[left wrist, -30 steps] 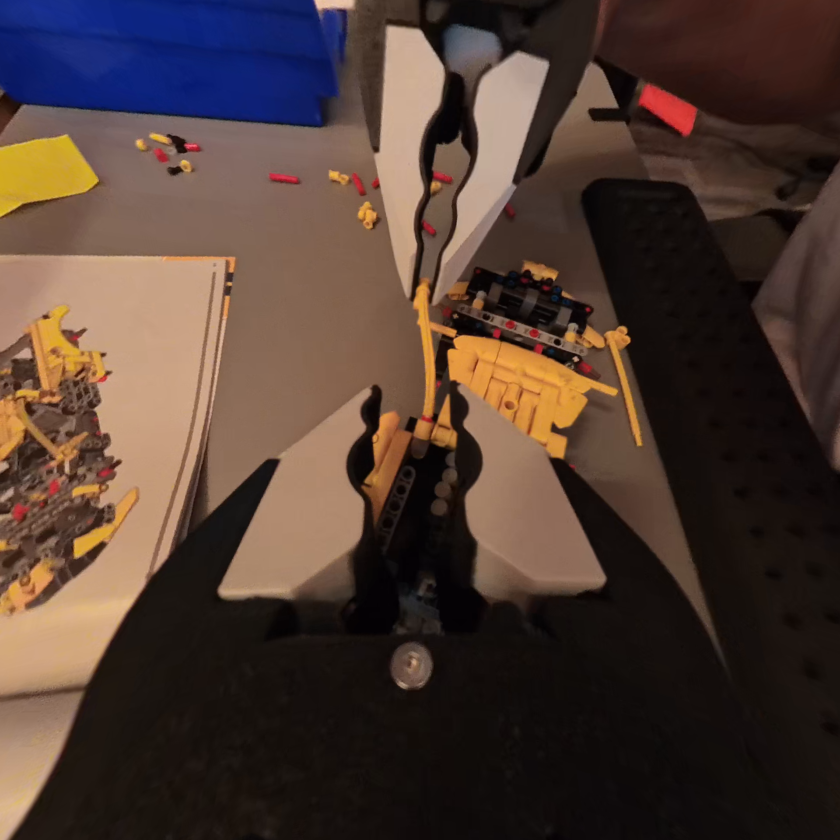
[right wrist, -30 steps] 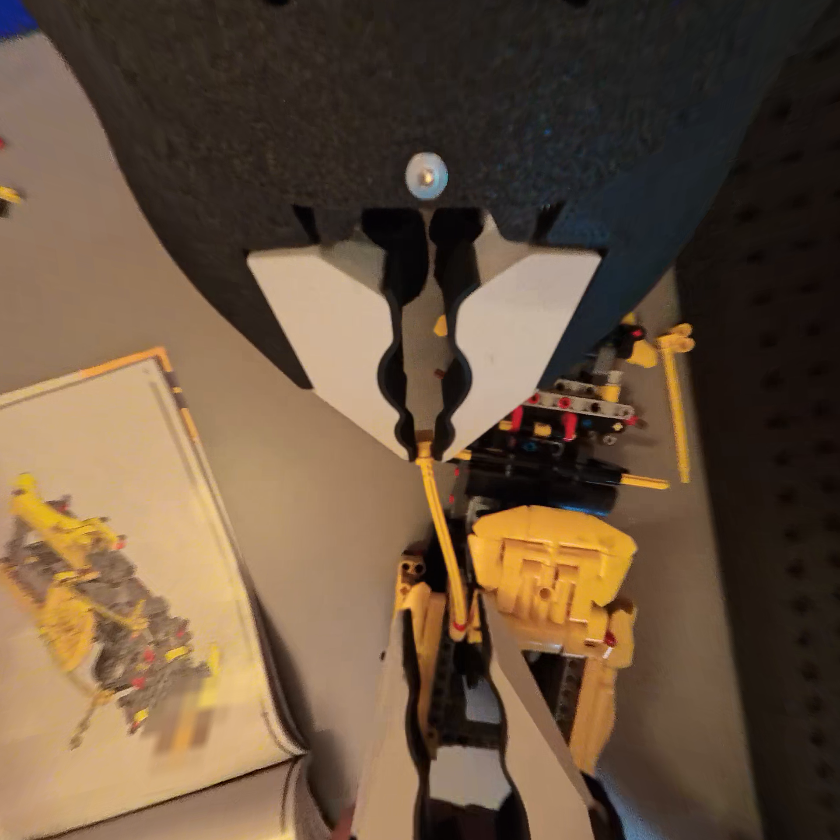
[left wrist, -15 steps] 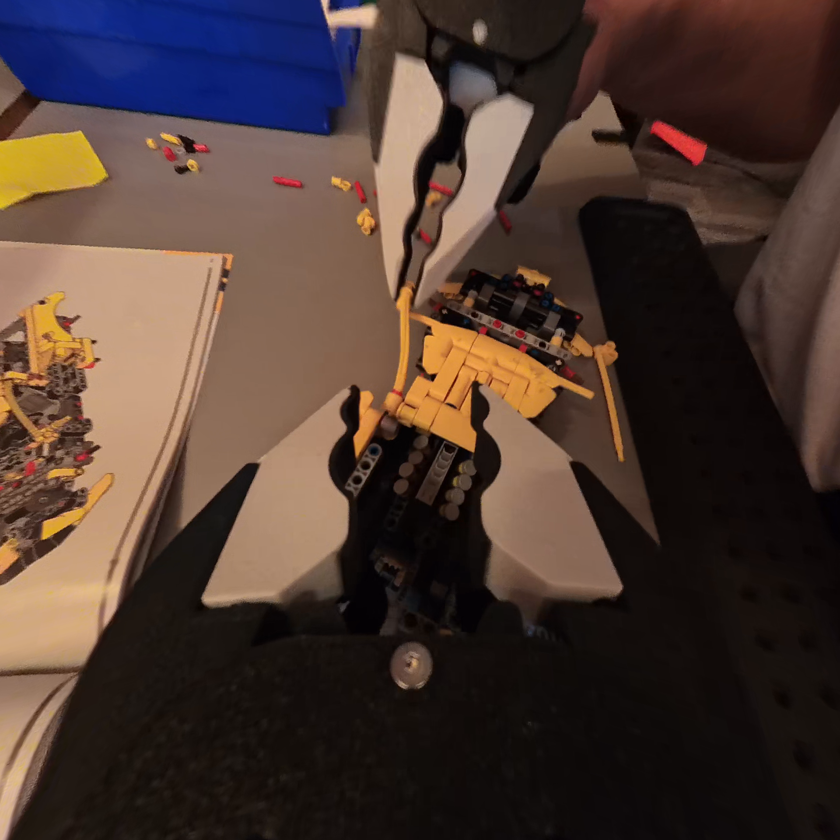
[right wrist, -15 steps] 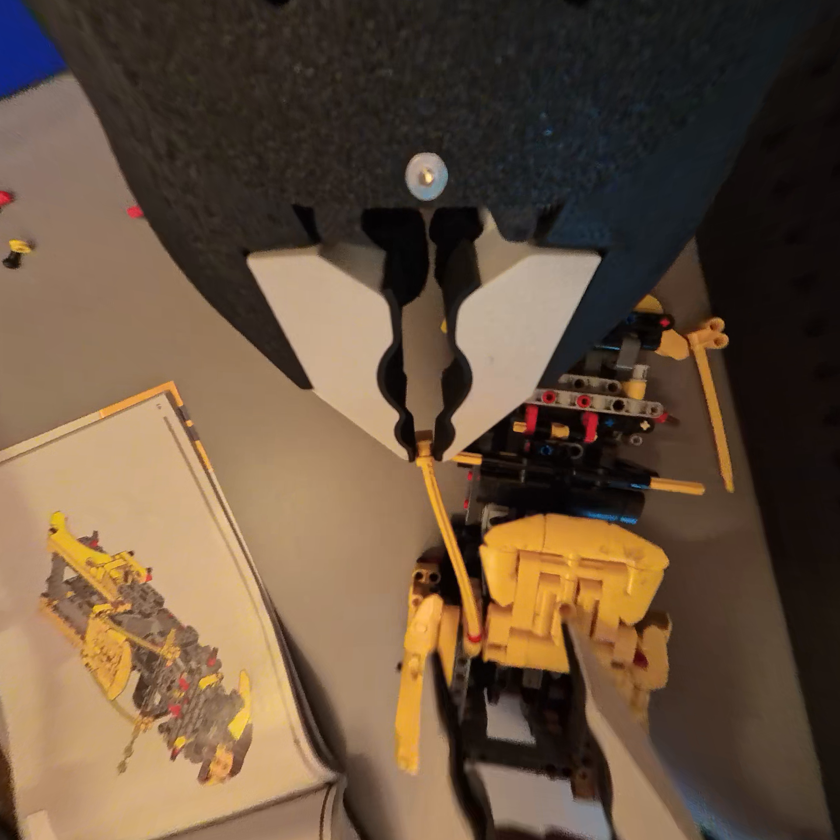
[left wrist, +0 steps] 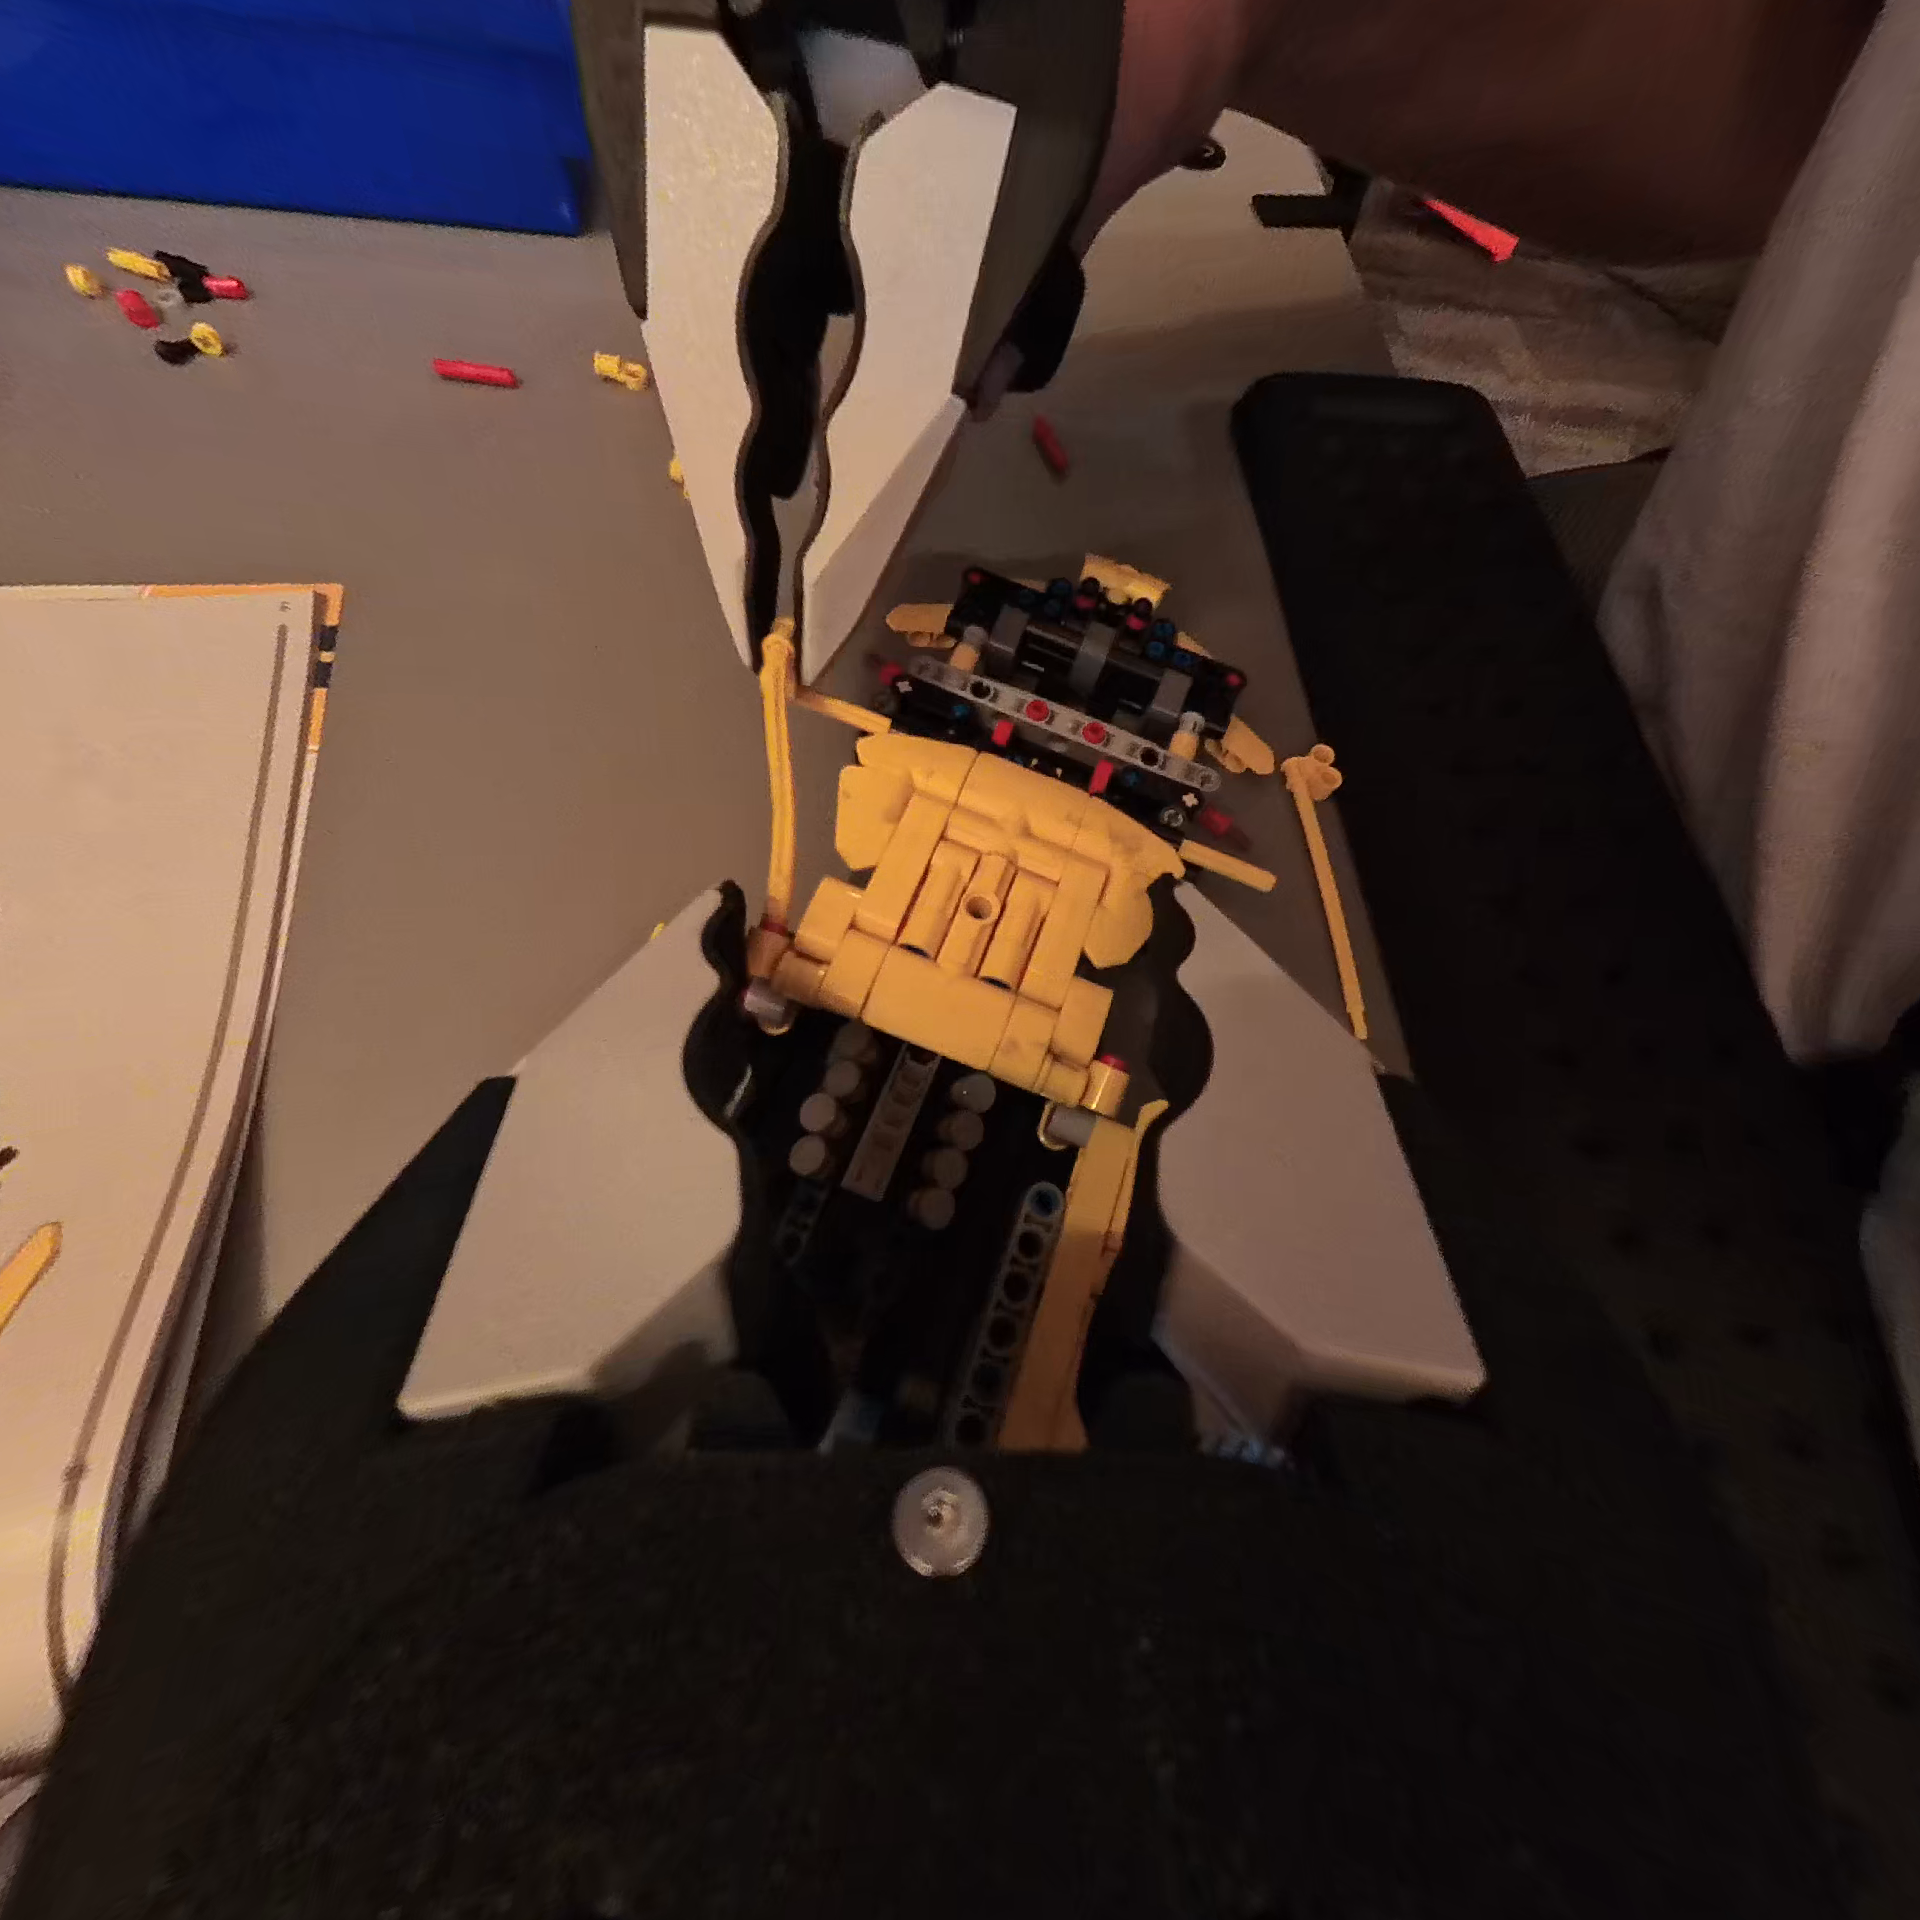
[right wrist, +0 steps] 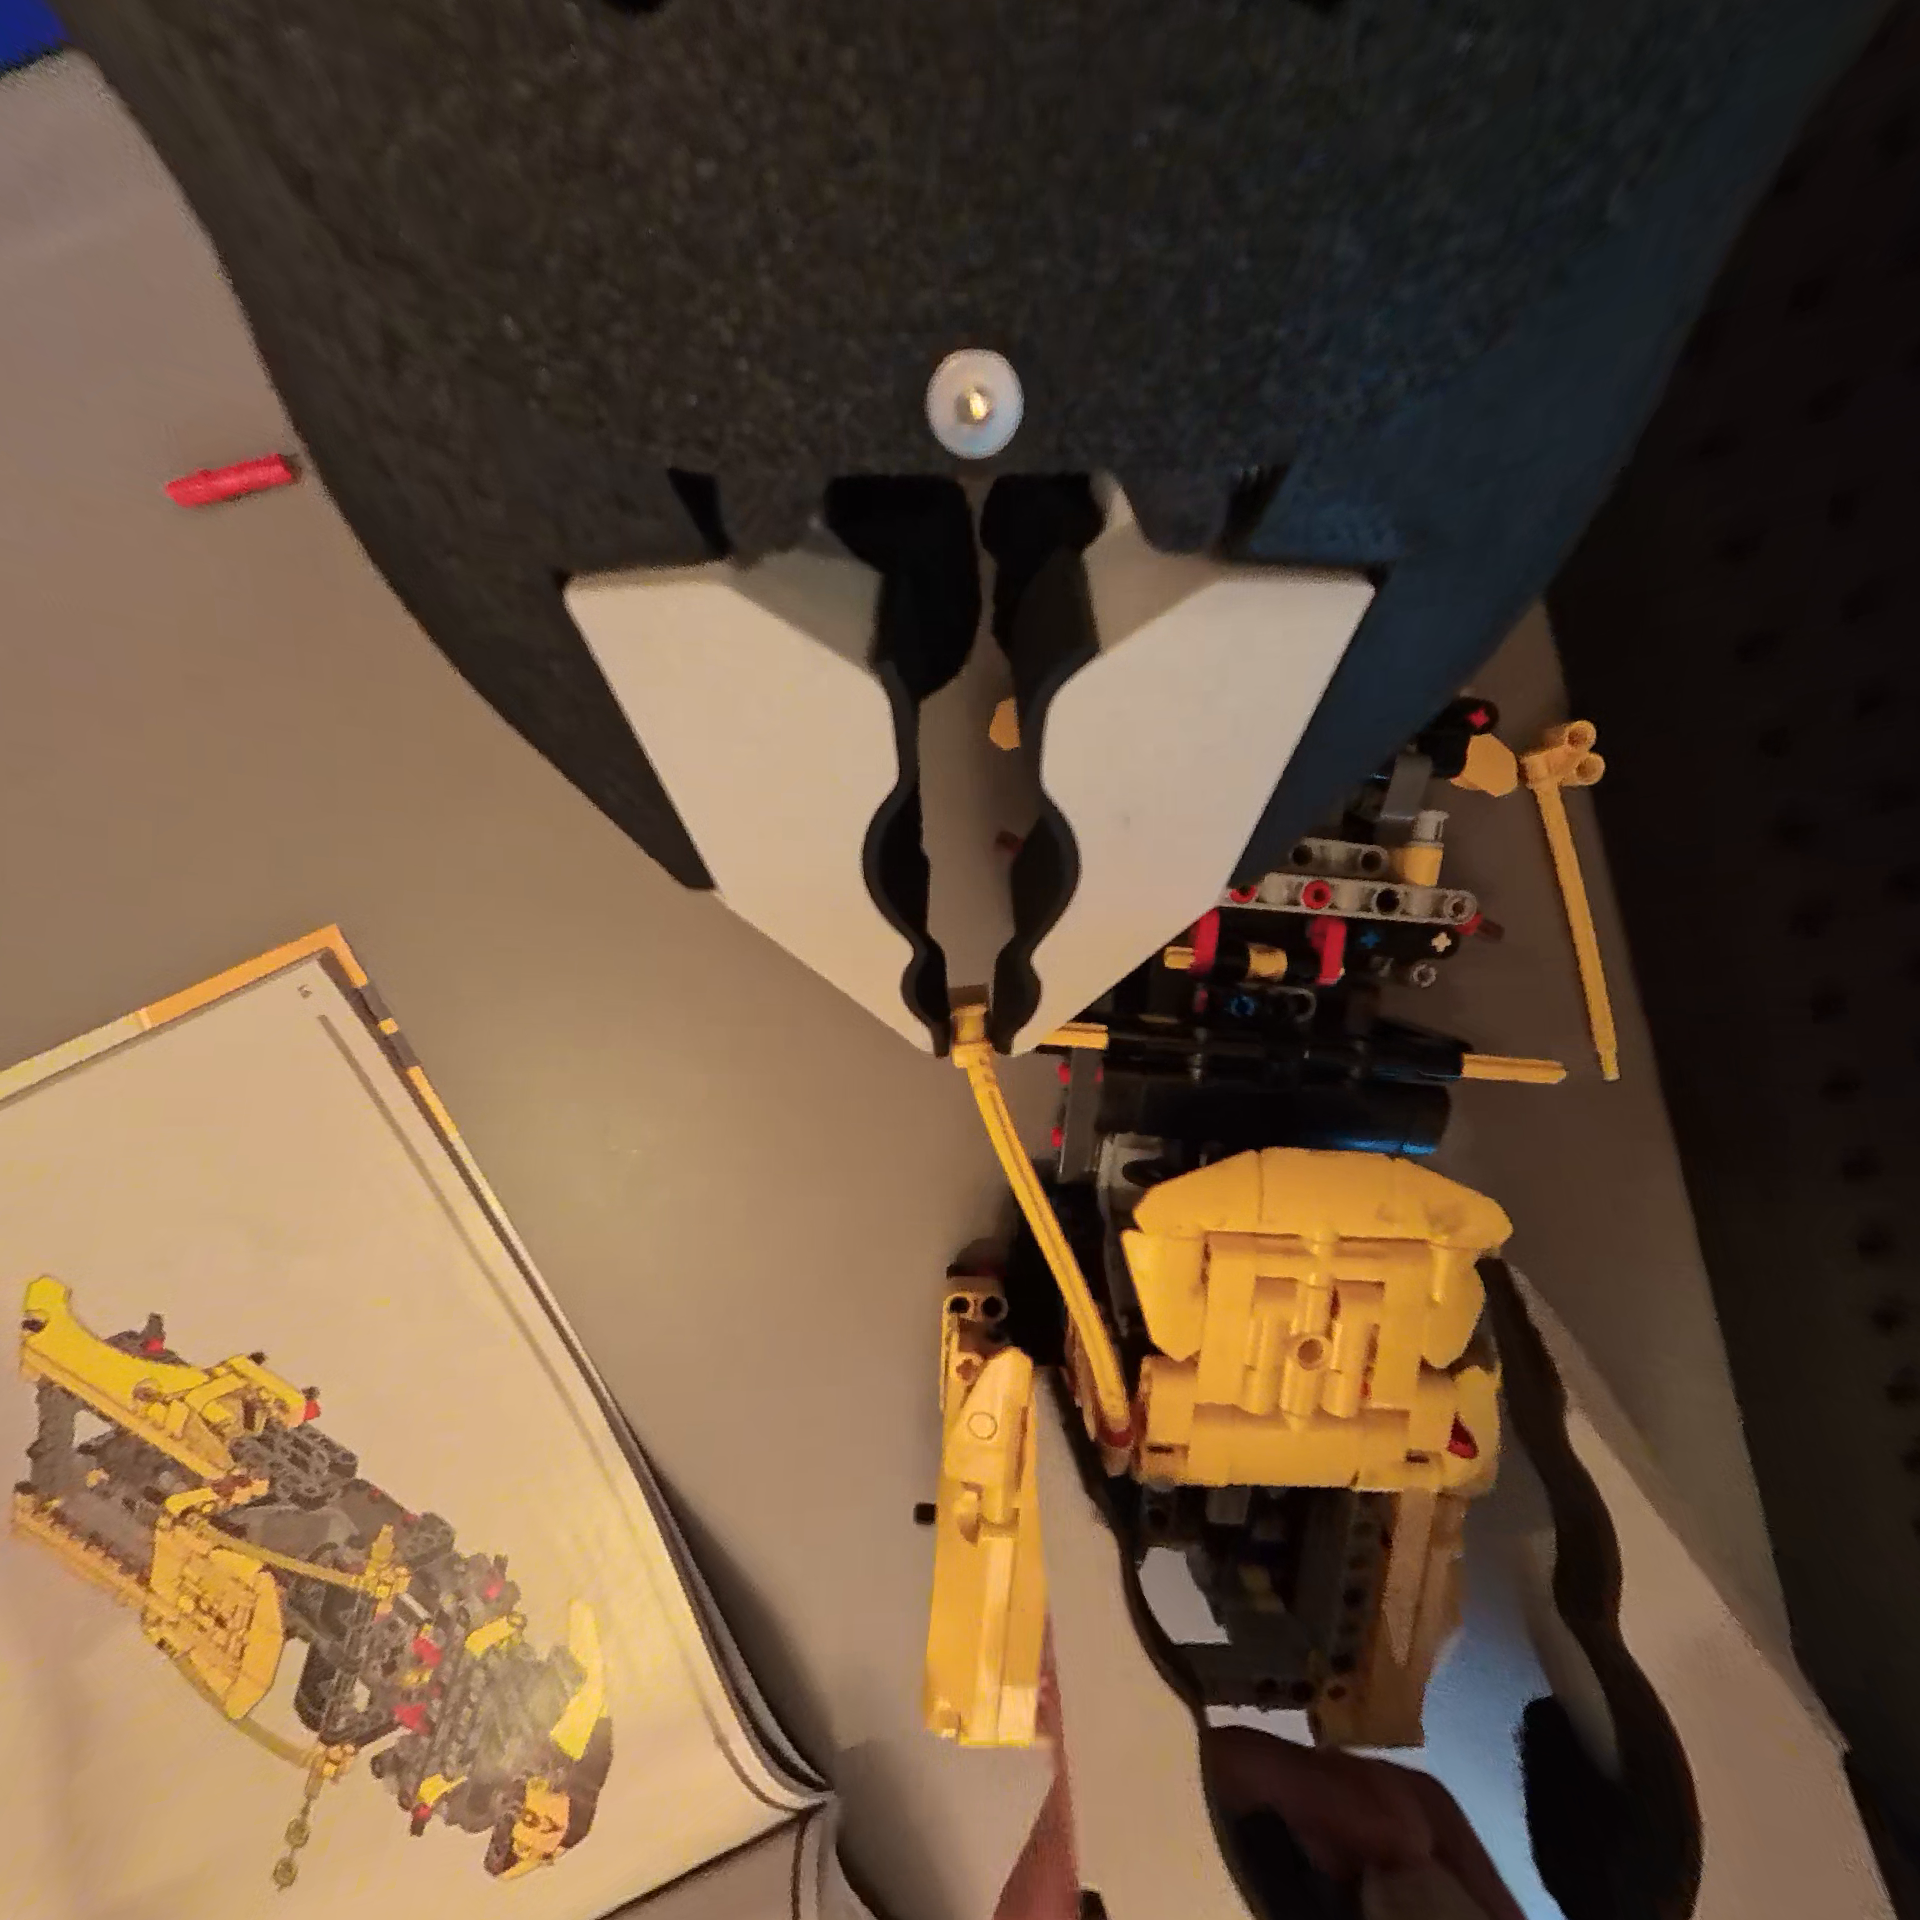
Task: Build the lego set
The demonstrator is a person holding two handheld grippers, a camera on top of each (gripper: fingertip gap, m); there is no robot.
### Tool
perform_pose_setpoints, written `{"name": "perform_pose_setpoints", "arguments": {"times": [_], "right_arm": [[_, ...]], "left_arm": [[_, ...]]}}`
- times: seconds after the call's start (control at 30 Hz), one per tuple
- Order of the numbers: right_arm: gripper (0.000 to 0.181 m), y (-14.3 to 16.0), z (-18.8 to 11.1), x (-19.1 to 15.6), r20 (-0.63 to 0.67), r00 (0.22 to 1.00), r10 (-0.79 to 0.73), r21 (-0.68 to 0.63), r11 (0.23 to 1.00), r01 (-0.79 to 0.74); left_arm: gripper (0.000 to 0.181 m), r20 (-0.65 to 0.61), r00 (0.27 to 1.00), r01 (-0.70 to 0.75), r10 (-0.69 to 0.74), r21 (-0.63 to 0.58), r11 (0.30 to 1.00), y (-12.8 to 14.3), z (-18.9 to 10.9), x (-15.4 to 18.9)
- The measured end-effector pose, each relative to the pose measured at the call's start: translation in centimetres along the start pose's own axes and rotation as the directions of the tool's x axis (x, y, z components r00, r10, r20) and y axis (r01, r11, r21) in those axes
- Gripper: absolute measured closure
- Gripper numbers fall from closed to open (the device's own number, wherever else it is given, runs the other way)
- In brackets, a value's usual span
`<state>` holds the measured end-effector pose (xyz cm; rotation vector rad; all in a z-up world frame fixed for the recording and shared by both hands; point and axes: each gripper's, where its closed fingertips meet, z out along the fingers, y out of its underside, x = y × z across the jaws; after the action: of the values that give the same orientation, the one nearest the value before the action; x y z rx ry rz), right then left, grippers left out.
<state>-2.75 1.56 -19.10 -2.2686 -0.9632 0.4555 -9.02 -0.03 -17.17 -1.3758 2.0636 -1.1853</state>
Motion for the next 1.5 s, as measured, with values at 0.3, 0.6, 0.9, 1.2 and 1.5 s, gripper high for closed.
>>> {"name": "perform_pose_setpoints", "arguments": {"times": [0.3,0.6,0.9,1.2,1.5], "right_arm": [[0.173,0.4,-0.3,-0.3,0.070,0.995,0.074,0.024,0.997,-0.076],[0.173,1.1,-0.5,0.7,0.053,0.994,0.094,0.016,0.995,-0.095],[0.173,1.2,-0.7,0.6,0.020,0.993,0.118,0.113,0.986,-0.120],[0.172,1.6,-1.9,0.3,0.035,0.990,0.134,0.193,0.971,-0.139],[0.172,2.5,-2.3,-0.8,0.119,0.973,0.197,0.211,0.953,-0.219]], "left_arm": [[0.103,0.024,0.999,0.026,-0.026,-0.008,1.000,-0.1,0.3,0.1],[0.105,0.036,0.976,0.213,-0.217,0.081,0.974,-0.3,-0.9,-0.1],[0.114,0.114,0.972,0.198,-0.206,0.078,0.977,-0.9,0.2,-0.7],[0.120,0.078,0.980,0.174,-0.180,0.083,0.981,-1.1,0.7,-0.4],[0.120,0.065,0.987,0.145,-0.145,0.000,0.989,-1.2,1.3,-0.2]]}}
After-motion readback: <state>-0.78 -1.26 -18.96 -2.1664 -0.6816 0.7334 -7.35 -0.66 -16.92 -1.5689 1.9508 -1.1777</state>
